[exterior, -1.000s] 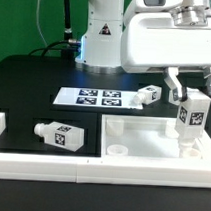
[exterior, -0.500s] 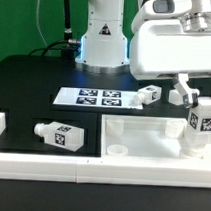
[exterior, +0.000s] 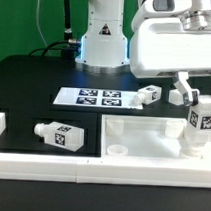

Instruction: Assemble one leg

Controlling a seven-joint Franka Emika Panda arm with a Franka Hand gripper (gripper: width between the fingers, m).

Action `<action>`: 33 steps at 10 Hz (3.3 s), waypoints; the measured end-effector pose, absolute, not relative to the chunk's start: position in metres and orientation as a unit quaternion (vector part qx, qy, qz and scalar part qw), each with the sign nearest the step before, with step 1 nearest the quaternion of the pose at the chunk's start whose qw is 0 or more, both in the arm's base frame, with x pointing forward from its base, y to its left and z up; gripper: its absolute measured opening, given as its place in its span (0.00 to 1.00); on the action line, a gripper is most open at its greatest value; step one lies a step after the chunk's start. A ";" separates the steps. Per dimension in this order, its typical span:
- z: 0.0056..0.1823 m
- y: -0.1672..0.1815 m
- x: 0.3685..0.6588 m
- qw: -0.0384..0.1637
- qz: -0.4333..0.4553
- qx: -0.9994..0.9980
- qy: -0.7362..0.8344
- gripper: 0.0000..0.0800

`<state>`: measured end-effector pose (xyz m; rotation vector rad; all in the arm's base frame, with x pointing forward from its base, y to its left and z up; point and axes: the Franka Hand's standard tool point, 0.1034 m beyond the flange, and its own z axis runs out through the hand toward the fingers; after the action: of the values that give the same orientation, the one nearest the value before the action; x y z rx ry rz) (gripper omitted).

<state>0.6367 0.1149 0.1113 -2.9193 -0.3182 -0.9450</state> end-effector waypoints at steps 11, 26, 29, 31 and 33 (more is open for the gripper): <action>0.092 0.111 0.629 0.026 -0.298 -0.949 -0.103 0.36; 0.082 0.110 0.638 0.048 -0.040 -0.994 -0.087 0.81; 0.078 0.110 0.641 0.048 -0.037 -0.995 -0.084 0.65; 0.078 0.110 0.641 0.048 -0.036 -0.995 -0.084 0.46; 0.078 0.110 0.641 0.049 -0.036 -0.995 -0.079 0.36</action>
Offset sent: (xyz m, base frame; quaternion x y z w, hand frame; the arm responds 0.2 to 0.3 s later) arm -0.0012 0.0018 -0.0091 0.0002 0.0038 0.0022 1.0000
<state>0.6410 0.1096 0.0779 -3.0329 -0.2399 -0.1101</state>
